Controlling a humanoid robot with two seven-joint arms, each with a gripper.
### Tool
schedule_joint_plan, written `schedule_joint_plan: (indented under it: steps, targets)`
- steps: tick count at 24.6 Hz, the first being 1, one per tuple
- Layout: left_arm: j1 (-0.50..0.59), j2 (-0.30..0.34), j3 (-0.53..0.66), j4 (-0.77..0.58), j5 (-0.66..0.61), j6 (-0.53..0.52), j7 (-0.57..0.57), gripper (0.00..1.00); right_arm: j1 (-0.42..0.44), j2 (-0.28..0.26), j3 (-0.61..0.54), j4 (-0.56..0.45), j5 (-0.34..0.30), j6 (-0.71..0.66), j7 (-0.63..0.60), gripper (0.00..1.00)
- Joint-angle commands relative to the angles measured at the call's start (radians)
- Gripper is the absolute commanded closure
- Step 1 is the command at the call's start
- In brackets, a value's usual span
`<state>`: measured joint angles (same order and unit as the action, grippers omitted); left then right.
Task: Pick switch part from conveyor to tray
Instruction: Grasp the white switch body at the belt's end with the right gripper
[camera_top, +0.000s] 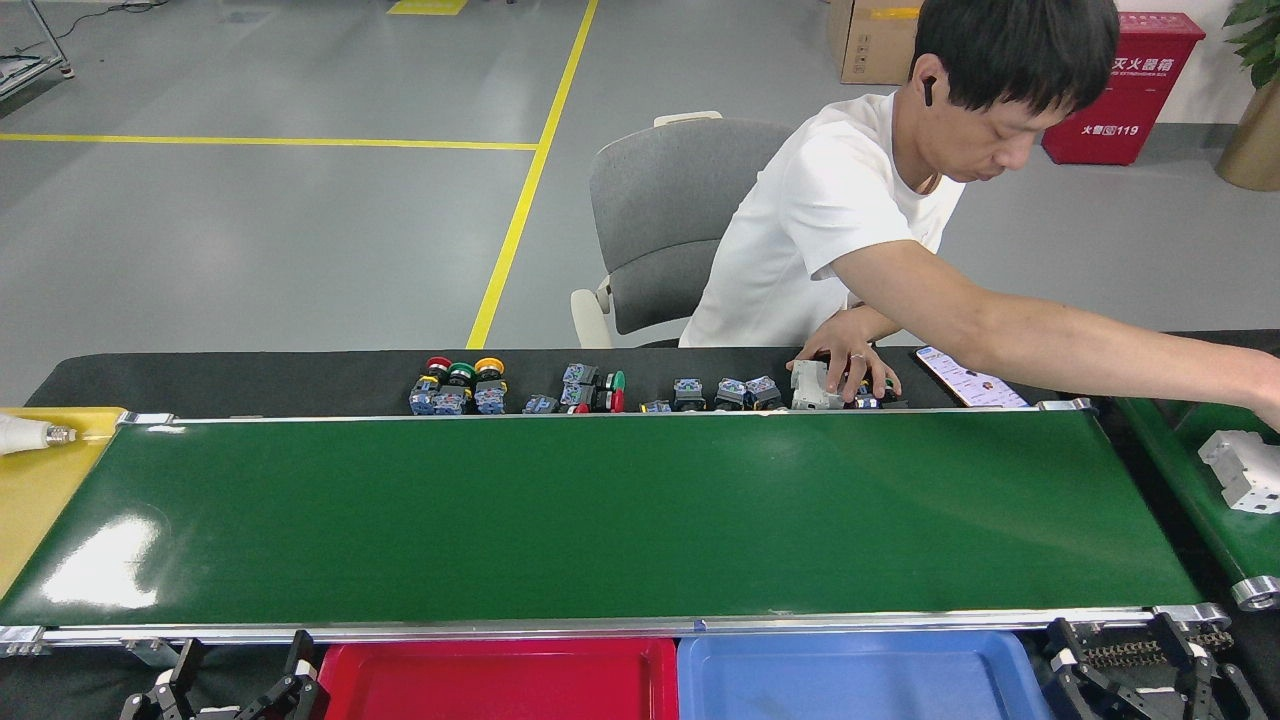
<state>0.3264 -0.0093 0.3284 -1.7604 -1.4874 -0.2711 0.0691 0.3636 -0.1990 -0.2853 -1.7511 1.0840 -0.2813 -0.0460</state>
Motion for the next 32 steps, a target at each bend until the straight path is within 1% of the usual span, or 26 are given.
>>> schedule_joint_plan:
  steps: [1, 3, 12, 14, 17, 20, 22, 25, 27, 32]
  targets:
    - [-0.004, 0.012, 0.004, -0.014, 0.004, -0.007, 0.009, 0.00, 0.000, -0.002, -0.005, -0.011, 0.001, -0.004, -0.009, 0.01]
    - [-0.003, 0.032, 0.003, -0.014, 0.004, -0.008, 0.011, 0.00, 0.000, -0.002, -0.005, -0.011, 0.001, -0.004, -0.009, 0.01]
    - [-0.001, 0.028, 0.006, -0.013, 0.007, -0.008, 0.021, 0.00, 0.000, 0.003, -0.003, -0.011, -0.001, -0.002, -0.008, 0.01]
    - [0.003, 0.034, 0.001, -0.013, 0.027, -0.013, 0.021, 0.00, -0.003, 0.009, -0.005, -0.011, -0.001, -0.001, -0.003, 0.01]
    - [0.008, 0.035, 0.003, -0.013, 0.044, -0.062, 0.003, 0.00, -0.006, 0.015, -0.003, -0.010, 0.001, 0.007, 0.001, 0.01]
    - [0.008, 0.037, 0.003, -0.011, 0.041, -0.073, -0.014, 0.00, -0.021, 0.012, -0.003, 0.008, 0.004, 0.011, 0.020, 0.01]
    - [0.010, 0.038, 0.001, -0.011, 0.039, -0.074, -0.014, 0.00, -0.052, 0.009, -0.003, 0.039, 0.010, 0.014, 0.034, 0.01]
    - [0.016, 0.037, -0.002, -0.011, 0.036, -0.073, -0.014, 0.00, -0.143, 0.009, -0.002, 0.116, 0.034, 0.051, 0.081, 0.01]
    - [0.028, 0.037, -0.003, -0.013, 0.038, -0.074, -0.014, 0.00, -0.195, 0.004, 0.003, 0.157, 0.057, 0.076, 0.089, 0.01]
    - [0.029, 0.037, -0.002, -0.011, 0.038, -0.076, -0.014, 0.00, -0.290, 0.003, 0.032, 0.278, 0.079, 0.080, 0.110, 0.01]
